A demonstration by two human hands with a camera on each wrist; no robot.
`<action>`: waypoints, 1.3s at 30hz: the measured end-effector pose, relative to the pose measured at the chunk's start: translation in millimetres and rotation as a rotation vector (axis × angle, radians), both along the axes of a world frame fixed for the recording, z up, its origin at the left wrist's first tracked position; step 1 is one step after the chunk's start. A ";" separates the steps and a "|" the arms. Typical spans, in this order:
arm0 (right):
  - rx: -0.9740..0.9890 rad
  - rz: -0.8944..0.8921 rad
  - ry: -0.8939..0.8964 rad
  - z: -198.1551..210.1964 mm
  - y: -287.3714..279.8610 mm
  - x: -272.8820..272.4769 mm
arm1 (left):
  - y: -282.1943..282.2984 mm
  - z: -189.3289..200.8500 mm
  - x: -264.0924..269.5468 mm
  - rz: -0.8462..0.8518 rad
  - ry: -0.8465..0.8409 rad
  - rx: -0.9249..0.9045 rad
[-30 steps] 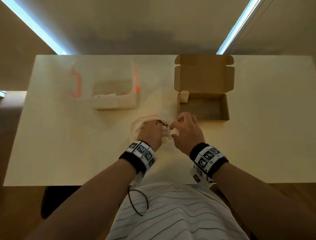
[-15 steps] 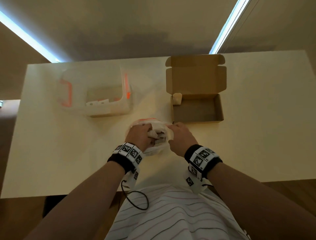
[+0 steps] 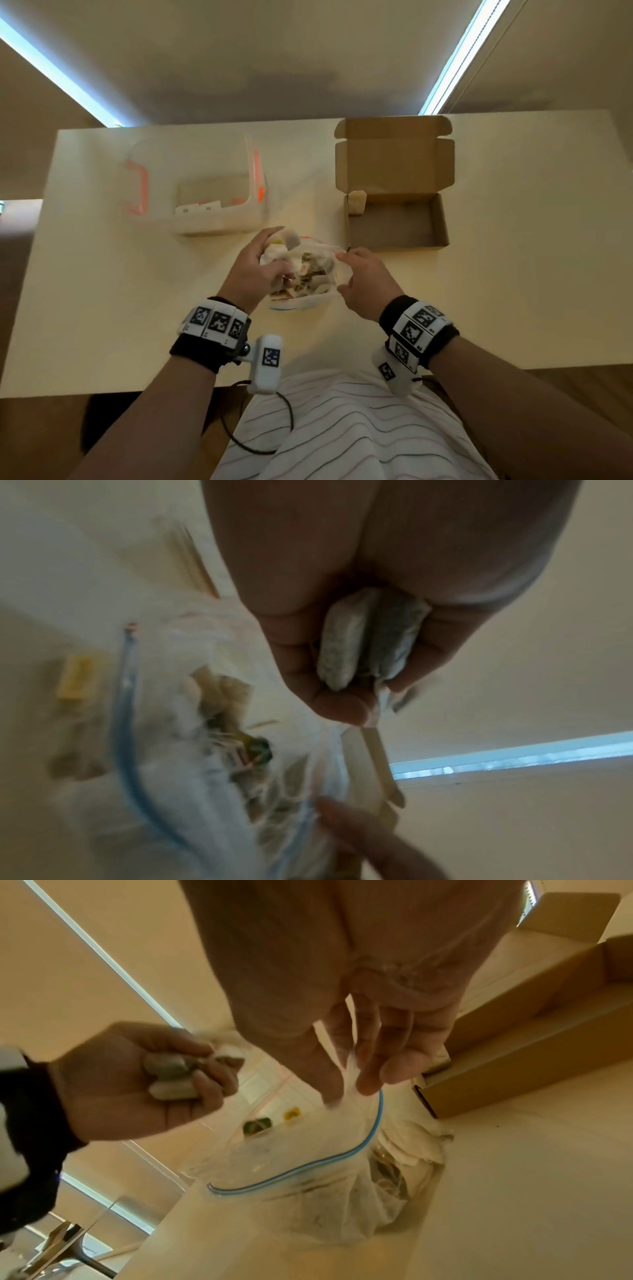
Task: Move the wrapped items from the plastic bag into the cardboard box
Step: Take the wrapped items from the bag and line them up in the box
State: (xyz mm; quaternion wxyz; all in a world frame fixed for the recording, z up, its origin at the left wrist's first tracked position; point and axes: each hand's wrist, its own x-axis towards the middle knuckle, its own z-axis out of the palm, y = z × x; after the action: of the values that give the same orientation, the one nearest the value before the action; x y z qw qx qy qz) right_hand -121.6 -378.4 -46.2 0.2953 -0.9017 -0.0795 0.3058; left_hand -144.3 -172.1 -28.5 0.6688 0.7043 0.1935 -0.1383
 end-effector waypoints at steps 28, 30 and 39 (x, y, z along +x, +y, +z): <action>0.656 -0.266 0.074 54.6 -9.0 17.0 | 16.7 61.3 26.9 0.283 0.154 -0.684; 0.620 -0.240 0.077 54.5 -13.4 19.6 | 9.7 59.7 24.2 0.315 0.191 -0.722; 0.514 -0.185 -0.391 67.1 -4.1 16.0 | -34.5 51.2 11.4 0.303 0.150 -0.716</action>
State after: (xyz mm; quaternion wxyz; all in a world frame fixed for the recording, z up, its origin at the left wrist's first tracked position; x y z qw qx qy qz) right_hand -105.6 -382.4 20.9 0.5187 -0.8427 -0.1270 0.0690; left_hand -132.8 -206.7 22.7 0.8691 0.3778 0.2831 -0.1478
